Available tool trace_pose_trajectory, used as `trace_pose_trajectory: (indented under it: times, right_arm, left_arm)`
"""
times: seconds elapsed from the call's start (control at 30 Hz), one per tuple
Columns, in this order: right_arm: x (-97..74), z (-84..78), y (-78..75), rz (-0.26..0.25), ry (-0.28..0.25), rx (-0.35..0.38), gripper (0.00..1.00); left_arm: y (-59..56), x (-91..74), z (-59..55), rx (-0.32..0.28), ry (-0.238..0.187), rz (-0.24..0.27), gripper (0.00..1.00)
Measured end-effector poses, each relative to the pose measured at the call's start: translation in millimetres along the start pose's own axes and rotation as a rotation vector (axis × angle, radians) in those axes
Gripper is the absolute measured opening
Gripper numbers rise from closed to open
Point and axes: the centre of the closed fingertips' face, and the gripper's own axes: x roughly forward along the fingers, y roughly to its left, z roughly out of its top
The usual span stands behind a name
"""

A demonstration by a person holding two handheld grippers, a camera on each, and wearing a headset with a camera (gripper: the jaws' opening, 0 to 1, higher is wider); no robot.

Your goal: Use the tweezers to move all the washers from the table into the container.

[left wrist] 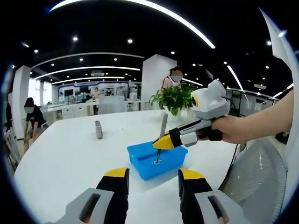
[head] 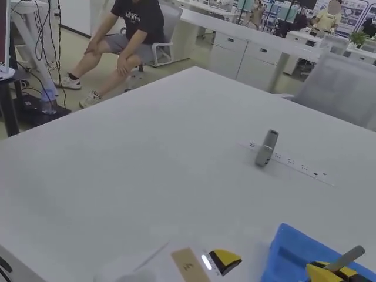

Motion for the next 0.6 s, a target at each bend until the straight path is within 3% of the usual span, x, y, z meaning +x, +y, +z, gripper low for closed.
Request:
trace_pose_trajectory:
  times: [0.27,0.6]
  right_arm:
    - [19.8,-1.1,-18.3,-0.026,0.010,-0.010,0.03]
    - [43.9,-23.8,-38.2,-0.033,0.073,-0.041,0.03]
  left_arm:
    - [-1.0,0.4,-1.3,0.003,0.008,-0.005,0.39]
    - [-2.3,1.1,-3.3,0.008,0.020,-0.010,0.38]
